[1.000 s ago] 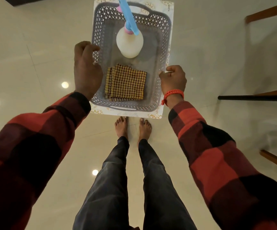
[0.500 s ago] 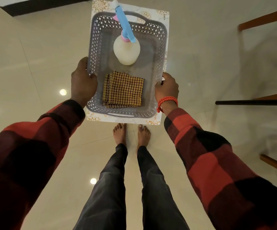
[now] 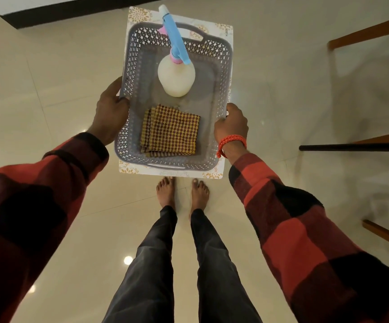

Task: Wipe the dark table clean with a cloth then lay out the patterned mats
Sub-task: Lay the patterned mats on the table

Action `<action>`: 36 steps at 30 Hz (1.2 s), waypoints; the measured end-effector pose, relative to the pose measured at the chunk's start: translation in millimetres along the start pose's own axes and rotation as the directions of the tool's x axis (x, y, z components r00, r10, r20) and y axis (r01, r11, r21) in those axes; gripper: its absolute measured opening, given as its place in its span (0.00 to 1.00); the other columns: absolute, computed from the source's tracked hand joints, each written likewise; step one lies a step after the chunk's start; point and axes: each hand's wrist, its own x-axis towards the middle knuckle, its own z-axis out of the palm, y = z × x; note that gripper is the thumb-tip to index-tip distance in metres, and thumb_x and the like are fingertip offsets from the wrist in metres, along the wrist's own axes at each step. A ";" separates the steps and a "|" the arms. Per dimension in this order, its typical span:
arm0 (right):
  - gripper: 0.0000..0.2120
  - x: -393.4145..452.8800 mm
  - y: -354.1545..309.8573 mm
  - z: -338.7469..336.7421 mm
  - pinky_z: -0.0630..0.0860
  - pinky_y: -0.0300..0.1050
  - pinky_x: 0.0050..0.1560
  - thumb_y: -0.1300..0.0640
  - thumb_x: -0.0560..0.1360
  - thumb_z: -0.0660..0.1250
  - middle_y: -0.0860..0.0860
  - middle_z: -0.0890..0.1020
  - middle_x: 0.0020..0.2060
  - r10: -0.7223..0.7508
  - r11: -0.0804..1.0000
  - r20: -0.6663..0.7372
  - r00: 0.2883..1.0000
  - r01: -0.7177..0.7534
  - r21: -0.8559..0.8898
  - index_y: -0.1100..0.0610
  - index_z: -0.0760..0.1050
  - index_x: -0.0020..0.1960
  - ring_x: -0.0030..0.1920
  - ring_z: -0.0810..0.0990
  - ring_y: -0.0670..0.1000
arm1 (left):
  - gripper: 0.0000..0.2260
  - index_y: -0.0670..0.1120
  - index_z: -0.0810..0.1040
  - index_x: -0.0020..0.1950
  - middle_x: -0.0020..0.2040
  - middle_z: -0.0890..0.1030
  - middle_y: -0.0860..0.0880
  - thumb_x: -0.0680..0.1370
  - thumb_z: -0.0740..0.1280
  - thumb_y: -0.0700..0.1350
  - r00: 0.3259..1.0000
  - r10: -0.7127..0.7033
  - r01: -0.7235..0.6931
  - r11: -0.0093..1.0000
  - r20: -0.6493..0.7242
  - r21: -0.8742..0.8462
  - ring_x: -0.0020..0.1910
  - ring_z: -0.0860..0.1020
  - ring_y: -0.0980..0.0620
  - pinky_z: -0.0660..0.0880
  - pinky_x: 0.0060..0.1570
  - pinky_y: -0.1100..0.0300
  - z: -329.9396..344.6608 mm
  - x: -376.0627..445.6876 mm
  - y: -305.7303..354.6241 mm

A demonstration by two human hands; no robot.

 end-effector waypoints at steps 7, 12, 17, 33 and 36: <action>0.14 -8.0 -1.4 -10.8 0.78 0.50 0.47 0.65 0.77 0.59 0.58 0.84 0.48 -0.010 0.999 -0.003 1.000 0.011 0.045 0.57 0.78 0.58 0.48 0.81 0.62 | 0.21 0.61 0.71 0.73 0.63 0.81 0.58 0.82 0.63 0.45 0.996 0.054 -0.030 0.950 0.069 -0.310 0.59 0.82 0.55 0.81 0.50 0.62 -5.2 -8.2 3.5; 0.17 -10.7 -4.8 -16.8 0.80 0.55 0.53 0.64 0.78 0.60 0.58 0.84 0.53 -0.031 0.998 0.008 0.999 0.031 0.061 0.54 0.78 0.65 0.52 0.82 0.62 | 0.20 0.51 0.75 0.70 0.61 0.83 0.50 0.79 0.68 0.54 0.992 -0.083 0.117 0.884 0.094 -0.453 0.57 0.83 0.47 0.82 0.49 0.53 -6.8 -2.1 -3.8; 0.14 -11.2 -13.4 -24.5 0.81 0.53 0.49 0.58 0.78 0.63 0.51 0.85 0.39 -0.038 0.991 0.000 0.999 0.038 0.131 0.51 0.80 0.61 0.41 0.82 0.55 | 0.10 0.52 0.84 0.59 0.57 0.85 0.47 0.80 0.67 0.51 0.987 -0.149 0.161 0.845 0.065 -0.509 0.54 0.85 0.44 0.83 0.45 0.52 -13.3 0.4 -0.5; 0.26 44.8 18.1 19.0 0.78 0.51 0.55 0.51 0.72 0.74 0.57 0.79 0.61 0.250 0.965 0.155 0.956 -0.259 0.039 0.60 0.72 0.66 0.60 0.79 0.60 | 0.09 0.49 0.83 0.57 0.50 0.87 0.46 0.80 0.67 0.49 0.977 -0.204 0.147 0.862 -0.066 -0.485 0.44 0.86 0.46 0.82 0.36 0.55 -36.6 4.3 2.5; 0.16 43.5 14.1 20.4 0.77 0.47 0.42 0.56 0.71 0.75 0.54 0.83 0.50 0.272 0.948 0.124 0.954 -0.288 0.138 0.59 0.76 0.55 0.47 0.82 0.58 | 0.09 0.50 0.83 0.55 0.48 0.87 0.48 0.79 0.67 0.50 0.974 -0.211 0.151 0.876 -0.084 -0.459 0.44 0.86 0.47 0.82 0.36 0.55 -42.6 4.7 -1.8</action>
